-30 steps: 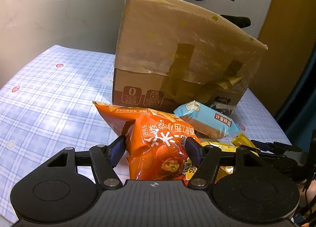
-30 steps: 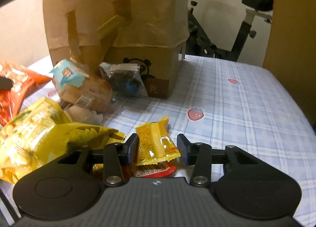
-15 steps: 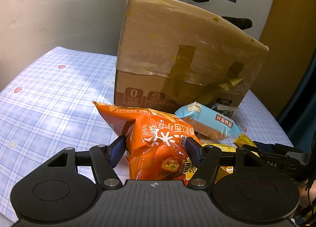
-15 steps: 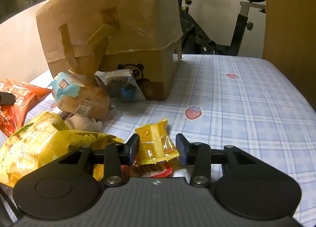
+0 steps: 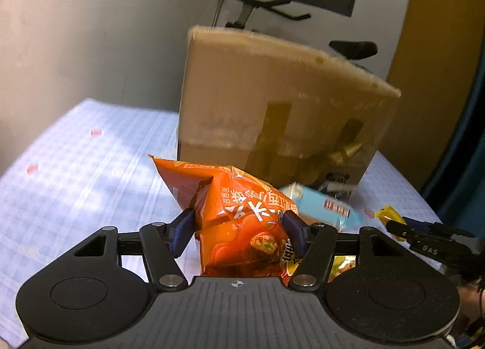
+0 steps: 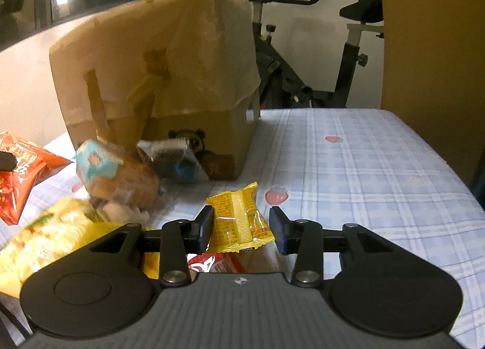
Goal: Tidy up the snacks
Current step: 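Lift both items over the lined box and open both grippers inside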
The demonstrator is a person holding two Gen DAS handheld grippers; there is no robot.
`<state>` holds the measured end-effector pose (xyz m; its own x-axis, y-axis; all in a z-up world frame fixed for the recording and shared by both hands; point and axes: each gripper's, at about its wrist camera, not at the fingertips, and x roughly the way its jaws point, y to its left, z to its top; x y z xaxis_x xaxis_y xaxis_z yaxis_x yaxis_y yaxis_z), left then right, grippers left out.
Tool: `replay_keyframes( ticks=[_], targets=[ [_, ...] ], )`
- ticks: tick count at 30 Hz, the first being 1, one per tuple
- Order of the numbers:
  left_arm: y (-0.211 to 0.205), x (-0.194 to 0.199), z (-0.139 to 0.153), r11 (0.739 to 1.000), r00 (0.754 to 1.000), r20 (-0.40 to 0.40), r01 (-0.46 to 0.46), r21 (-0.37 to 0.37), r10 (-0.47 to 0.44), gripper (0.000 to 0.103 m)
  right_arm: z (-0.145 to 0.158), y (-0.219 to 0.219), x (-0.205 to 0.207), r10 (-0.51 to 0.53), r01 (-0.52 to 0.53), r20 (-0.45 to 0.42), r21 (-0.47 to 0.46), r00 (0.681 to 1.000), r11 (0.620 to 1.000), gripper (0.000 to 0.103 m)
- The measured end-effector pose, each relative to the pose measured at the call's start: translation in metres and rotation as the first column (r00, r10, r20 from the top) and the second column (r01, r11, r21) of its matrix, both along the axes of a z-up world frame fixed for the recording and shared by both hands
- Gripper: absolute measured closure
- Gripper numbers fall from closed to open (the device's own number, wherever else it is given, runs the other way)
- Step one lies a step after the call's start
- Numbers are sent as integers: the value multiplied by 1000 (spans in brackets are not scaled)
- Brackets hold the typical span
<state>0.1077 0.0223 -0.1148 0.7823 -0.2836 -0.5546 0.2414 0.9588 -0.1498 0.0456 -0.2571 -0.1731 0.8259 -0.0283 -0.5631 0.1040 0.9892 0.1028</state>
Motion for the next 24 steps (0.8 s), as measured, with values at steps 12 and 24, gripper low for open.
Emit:
replay_keyframes(
  ticks=[12, 24],
  targets=[
    [7, 2, 40, 998, 995, 93, 51, -36, -48, 38, 79, -7, -2, -18, 16, 184, 11, 983, 1000, 60],
    [-8, 42, 128, 993, 951, 287, 118, 5, -114, 37, 159, 3, 44, 76, -78, 309, -6, 948, 997, 60]
  ],
)
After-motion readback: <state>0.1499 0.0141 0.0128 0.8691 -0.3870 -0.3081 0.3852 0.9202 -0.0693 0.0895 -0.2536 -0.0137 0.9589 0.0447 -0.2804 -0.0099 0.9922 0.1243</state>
